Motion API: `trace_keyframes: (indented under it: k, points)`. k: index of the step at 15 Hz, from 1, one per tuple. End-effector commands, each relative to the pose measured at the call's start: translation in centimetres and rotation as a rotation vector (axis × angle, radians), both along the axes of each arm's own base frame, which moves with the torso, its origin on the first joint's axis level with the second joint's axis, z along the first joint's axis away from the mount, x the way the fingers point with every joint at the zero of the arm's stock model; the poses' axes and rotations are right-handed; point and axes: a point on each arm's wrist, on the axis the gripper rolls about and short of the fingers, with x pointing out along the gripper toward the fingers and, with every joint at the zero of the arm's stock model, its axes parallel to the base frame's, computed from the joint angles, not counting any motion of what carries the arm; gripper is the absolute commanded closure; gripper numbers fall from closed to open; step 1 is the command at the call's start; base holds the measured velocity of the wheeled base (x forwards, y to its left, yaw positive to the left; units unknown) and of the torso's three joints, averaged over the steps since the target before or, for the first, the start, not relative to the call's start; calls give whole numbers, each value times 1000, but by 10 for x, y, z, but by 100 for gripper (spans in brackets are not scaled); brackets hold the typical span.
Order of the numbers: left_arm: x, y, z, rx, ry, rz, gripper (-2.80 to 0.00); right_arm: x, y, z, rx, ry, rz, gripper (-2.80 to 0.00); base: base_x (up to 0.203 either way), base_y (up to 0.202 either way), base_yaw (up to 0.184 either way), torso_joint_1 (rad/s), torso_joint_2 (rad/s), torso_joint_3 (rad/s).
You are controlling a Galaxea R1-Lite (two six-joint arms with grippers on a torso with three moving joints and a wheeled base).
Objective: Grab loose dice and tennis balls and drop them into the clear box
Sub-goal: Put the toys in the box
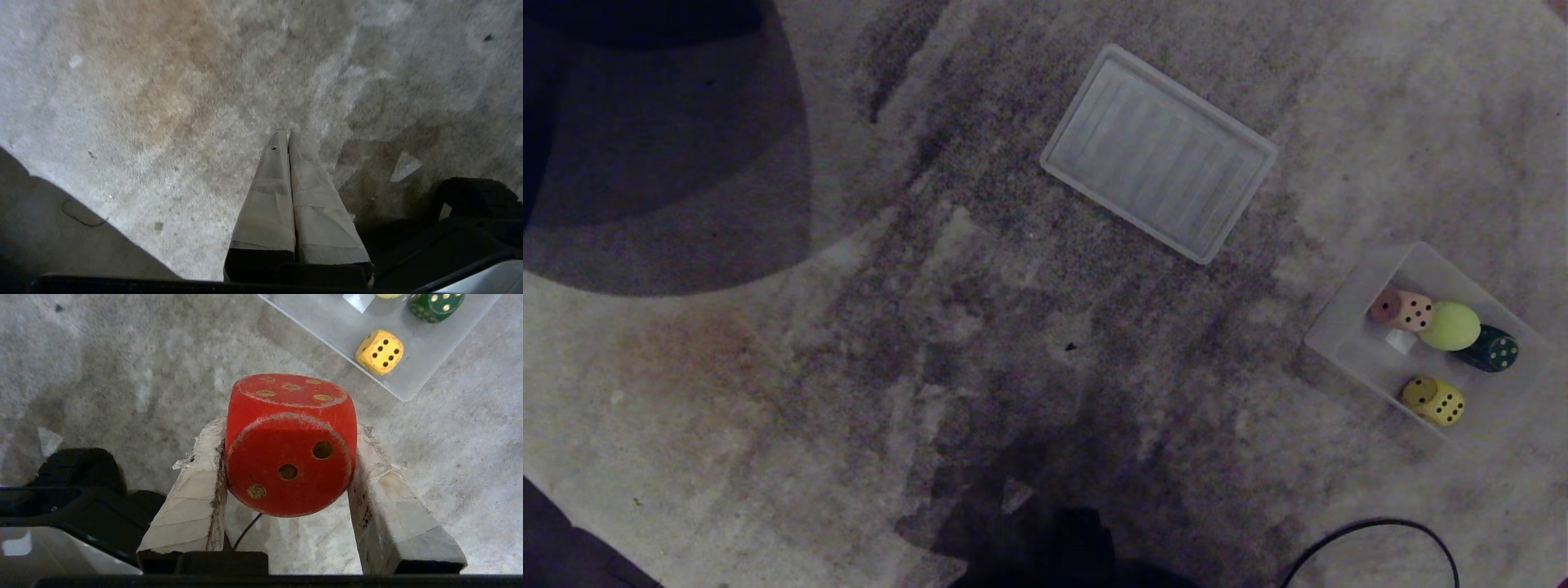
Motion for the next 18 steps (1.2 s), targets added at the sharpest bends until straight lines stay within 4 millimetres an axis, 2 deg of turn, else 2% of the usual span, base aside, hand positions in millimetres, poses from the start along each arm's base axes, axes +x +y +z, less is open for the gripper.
trace_keyframes:
  k: [1, 5, 6, 8, 10, 12, 14, 16, 18]
  points:
    - [0, 0, 0, -8, 3, 4, 0, 0, 0, 0, -1, -2, 1, 0, 0, 0, 0, 0, -2, -106]
    - [0, 0, 0, -23, 2, 9, 0, -1, 0, 1, 2, 10, -11, 0, 0, 0, 0, 1, 1, -22]
    - [0, 0, 0, -23, 2, 10, 0, -3, 0, 6, 2, 7, -12, 0, 0, 0, 0, 0, 0, 0]
    - [0, 0, 0, -23, 2, 8, 0, -9, 0, 37, 12, 21, -17, 0, 0, 0, 0, 0, 0, 0]
    - [0, 0, 0, -23, 2, 9, 0, 0, 0, 63, 39, 105, -25, 0, 0, 0, 0, 0, 0, 0]
    - [0, 0, 0, -23, 2, 10, 0, 23, 0, 86, 90, 225, -39, 0, 0, 0, 0, 0, 0, 0]
    - [0, 0, 0, -23, 2, 8, 0, 58, -1, 102, 149, 359, -56, 0, 0, 0, 0, 0, 0, 0]
    - [0, 0, 0, -23, 2, 9, 0, 96, -1, 107, 191, 451, -69, 0, 0, 0, 0, 0, 0, 0]
    - [0, 0, 0, -23, 2, 8, 0, 138, -1, 109, 238, 472, -77, 0, 0, 0, 0, 0, 0, 0]
